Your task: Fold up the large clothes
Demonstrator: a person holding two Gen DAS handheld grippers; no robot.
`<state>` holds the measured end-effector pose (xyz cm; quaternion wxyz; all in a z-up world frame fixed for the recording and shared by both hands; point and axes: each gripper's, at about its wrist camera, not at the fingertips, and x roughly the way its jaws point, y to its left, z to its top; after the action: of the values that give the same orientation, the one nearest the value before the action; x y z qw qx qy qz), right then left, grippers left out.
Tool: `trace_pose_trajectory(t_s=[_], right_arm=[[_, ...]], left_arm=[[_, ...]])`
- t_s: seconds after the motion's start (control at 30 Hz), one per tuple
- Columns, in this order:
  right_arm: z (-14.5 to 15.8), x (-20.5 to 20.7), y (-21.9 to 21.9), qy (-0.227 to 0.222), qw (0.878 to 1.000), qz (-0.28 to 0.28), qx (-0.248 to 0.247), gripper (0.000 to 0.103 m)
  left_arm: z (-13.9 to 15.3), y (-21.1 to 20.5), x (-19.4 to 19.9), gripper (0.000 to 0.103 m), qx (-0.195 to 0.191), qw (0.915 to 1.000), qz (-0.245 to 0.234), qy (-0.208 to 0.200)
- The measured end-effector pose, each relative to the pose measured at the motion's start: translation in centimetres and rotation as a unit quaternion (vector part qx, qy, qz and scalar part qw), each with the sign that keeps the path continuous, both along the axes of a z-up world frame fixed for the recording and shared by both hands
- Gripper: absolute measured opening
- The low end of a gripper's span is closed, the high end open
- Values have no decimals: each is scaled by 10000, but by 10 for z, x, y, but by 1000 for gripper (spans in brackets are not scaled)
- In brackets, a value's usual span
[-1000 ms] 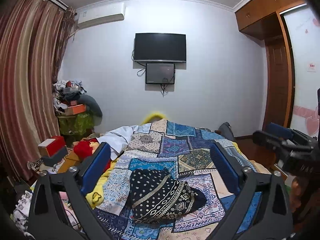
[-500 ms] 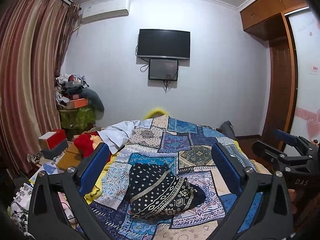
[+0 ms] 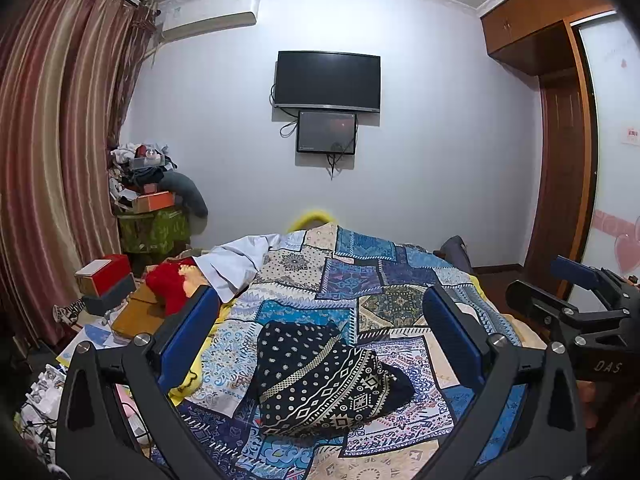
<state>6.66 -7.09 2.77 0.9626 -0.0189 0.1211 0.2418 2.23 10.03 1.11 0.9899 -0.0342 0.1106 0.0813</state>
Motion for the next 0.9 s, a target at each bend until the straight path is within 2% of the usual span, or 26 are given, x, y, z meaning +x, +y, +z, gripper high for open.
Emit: trace_pose_trajectory(t_s=[0.9], right_arm=[[0,1,-4,-15,10000,0,-2,103]], left_arm=[[-1,3,4,103,-18,10000,-36,28]])
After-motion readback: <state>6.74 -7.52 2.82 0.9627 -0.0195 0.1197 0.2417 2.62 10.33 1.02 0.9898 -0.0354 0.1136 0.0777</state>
